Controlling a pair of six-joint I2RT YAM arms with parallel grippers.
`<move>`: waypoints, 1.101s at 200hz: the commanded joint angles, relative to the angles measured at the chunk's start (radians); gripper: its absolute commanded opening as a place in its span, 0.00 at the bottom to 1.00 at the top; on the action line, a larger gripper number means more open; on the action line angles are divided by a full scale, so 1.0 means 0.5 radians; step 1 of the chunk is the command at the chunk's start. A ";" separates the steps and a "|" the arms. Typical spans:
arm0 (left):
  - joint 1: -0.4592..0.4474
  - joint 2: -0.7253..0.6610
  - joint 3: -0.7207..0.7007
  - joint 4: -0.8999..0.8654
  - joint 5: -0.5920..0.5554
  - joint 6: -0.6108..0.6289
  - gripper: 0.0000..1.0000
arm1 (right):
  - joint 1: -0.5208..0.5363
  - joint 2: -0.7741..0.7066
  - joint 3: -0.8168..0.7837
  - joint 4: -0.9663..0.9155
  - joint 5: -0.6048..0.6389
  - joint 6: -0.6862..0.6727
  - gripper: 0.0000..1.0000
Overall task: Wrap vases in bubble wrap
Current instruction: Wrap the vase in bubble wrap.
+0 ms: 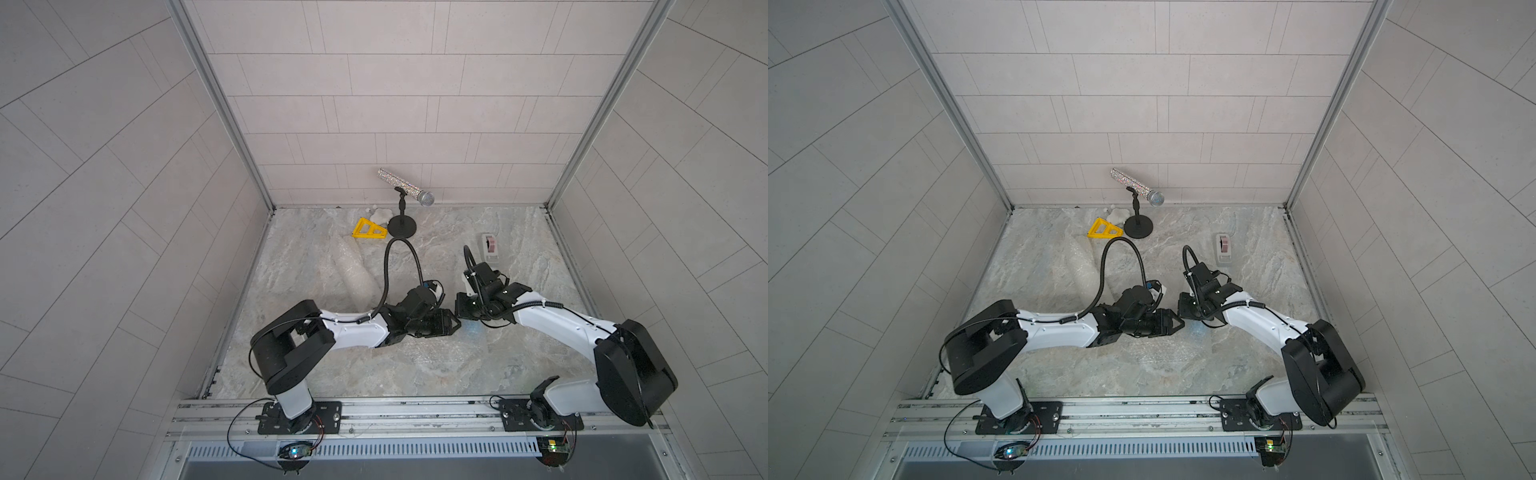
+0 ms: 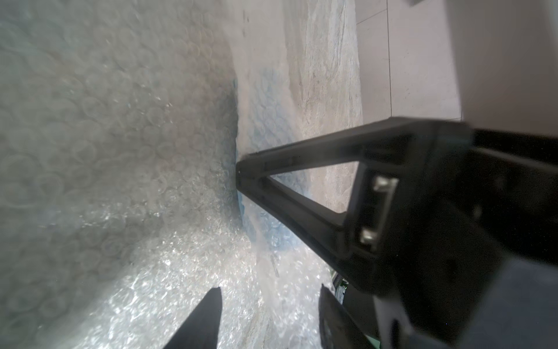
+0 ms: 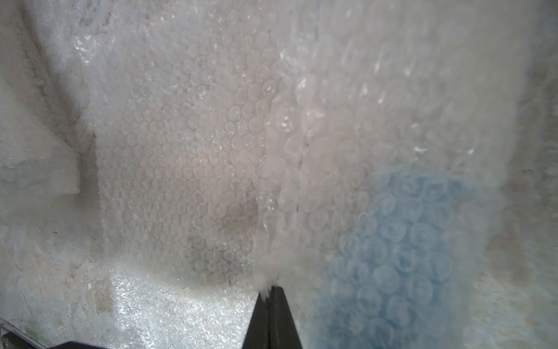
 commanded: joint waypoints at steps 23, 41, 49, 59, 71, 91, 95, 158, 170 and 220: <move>-0.060 0.133 0.001 0.234 0.080 -0.075 0.47 | 0.016 -0.017 -0.017 0.021 -0.005 -0.006 0.00; -0.079 0.170 0.007 0.268 0.073 -0.096 0.35 | 0.017 -0.034 -0.020 0.014 0.003 -0.017 0.00; -0.082 0.177 0.004 0.258 0.054 -0.105 0.26 | 0.017 -0.050 -0.017 0.008 0.005 -0.023 0.01; -0.080 0.194 0.000 0.210 0.032 -0.116 0.18 | 0.015 -0.067 -0.007 -0.003 0.008 -0.033 0.04; -0.079 0.214 0.006 0.166 0.030 -0.134 0.13 | 0.016 -0.098 0.000 -0.020 0.006 -0.050 0.07; -0.079 0.223 -0.028 0.194 0.023 -0.207 0.05 | 0.011 -0.164 0.041 -0.110 0.015 -0.109 0.20; -0.080 0.220 -0.034 0.186 0.016 -0.221 0.04 | 0.008 -0.181 0.056 -0.142 0.019 -0.126 0.23; -0.092 0.214 -0.075 0.037 -0.027 -0.291 0.00 | -0.136 -0.660 -0.011 -0.619 0.246 -0.389 0.70; -0.094 0.234 -0.041 -0.002 -0.015 -0.270 0.00 | -0.200 -0.701 -0.100 -0.576 0.129 -0.398 0.73; -0.094 0.262 -0.013 -0.048 -0.009 -0.226 0.00 | -0.287 -0.549 -0.263 -0.222 -0.292 -0.332 0.81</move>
